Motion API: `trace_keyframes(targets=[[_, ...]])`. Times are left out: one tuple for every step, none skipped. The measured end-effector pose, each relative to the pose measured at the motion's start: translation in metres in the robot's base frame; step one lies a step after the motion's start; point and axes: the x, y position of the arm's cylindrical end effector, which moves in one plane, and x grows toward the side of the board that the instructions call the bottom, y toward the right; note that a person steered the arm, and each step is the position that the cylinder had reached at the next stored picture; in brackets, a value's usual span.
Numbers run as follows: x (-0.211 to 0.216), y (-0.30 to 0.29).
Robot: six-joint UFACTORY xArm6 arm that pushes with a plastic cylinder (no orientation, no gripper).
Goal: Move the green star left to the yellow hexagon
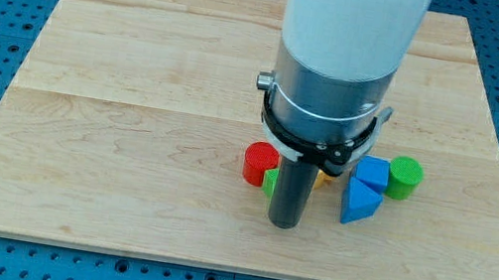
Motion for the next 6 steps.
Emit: trace_keyframes(targets=[[-0.010, -0.034], [-0.021, -0.059], [-0.024, -0.059], [-0.025, -0.059], [-0.027, -0.059], [-0.030, -0.059]])
